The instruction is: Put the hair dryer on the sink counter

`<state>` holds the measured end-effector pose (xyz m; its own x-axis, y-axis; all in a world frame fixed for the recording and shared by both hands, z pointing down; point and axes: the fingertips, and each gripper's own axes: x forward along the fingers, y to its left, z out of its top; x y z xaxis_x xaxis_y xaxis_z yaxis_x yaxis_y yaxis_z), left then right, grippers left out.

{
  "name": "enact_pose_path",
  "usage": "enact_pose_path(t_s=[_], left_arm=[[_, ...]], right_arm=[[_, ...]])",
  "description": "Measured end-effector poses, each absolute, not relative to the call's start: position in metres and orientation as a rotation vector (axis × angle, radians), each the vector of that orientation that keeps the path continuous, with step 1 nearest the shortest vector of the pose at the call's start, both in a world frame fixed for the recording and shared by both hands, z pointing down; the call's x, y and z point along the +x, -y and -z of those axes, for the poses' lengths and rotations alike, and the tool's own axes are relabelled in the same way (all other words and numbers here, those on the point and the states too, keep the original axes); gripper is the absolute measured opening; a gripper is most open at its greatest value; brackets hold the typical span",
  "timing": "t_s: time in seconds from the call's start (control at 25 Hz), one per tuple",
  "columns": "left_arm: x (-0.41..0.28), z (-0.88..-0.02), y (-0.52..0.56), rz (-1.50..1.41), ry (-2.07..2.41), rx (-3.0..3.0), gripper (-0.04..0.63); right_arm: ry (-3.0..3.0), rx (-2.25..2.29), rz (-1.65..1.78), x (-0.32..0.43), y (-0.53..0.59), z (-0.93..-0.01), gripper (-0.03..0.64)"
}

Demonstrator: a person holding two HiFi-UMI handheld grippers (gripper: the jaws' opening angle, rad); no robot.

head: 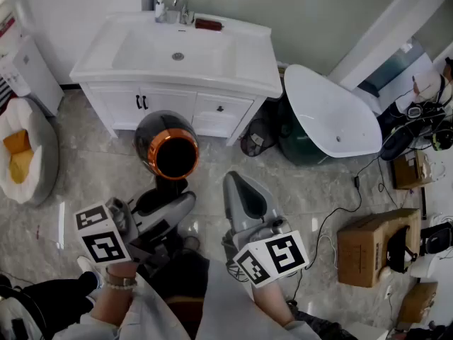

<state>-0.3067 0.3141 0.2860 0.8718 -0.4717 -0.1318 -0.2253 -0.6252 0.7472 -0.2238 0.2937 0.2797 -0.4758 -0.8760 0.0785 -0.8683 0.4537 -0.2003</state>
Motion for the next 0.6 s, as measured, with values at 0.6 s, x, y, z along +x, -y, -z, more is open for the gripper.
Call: enact_pose_path(t_s=[0.6], left_arm=[[-0.315,-0.289,-0.291,0.387,0.43,2.267,0.179]], right_arm=[[-2.592,-1.678,0.357,-0.228,-0.276,-0.285,-0.003]])
